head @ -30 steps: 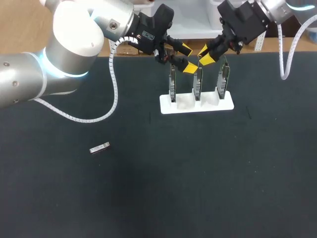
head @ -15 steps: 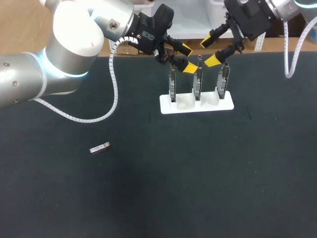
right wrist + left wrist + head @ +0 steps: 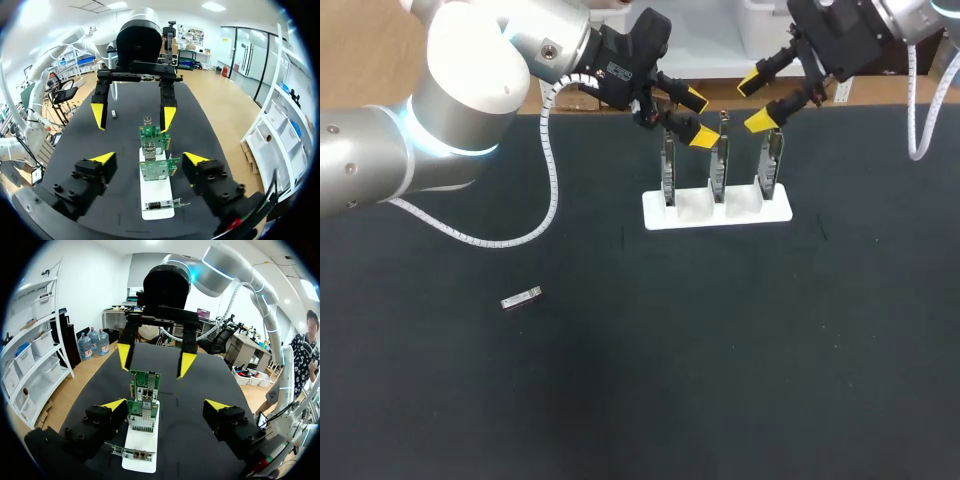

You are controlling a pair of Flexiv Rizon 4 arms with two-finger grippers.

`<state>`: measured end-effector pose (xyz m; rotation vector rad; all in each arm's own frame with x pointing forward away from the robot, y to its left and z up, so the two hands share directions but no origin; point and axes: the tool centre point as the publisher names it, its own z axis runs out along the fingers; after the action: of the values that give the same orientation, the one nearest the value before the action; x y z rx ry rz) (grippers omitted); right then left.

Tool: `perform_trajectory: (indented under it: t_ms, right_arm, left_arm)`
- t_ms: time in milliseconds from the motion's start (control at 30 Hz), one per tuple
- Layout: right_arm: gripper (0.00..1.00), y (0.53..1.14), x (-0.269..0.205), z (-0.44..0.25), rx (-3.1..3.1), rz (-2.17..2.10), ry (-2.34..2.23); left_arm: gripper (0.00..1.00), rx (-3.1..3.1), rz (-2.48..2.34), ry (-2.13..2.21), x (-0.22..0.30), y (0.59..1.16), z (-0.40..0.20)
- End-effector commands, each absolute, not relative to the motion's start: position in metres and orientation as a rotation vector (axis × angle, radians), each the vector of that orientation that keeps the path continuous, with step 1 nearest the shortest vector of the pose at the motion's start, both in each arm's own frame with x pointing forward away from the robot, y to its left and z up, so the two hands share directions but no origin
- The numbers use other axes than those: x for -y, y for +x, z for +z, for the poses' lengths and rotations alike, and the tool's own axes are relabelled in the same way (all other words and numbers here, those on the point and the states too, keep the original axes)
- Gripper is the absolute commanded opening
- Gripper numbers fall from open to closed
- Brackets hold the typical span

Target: Pick up the optical module with the left hand, and insert it into the network port with the right hand.

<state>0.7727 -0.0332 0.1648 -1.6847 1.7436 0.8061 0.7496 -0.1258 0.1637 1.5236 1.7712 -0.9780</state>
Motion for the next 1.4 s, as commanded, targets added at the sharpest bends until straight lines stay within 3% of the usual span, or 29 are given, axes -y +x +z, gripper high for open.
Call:
perform_trajectory:
  t_ms: [33,1400]
  right_arm:
    - [0.00,0.767,0.035,0.164,-1.743,0.796,-1.666]
    - [0.00,0.782,-0.003,0.169,-1.678,0.831,-1.693]
  left_arm:
    - [1.00,-1.776,-0.979,1.528,0.127,0.752,0.164]
    - [1.00,-1.776,-0.979,1.528,0.127,0.752,0.164]
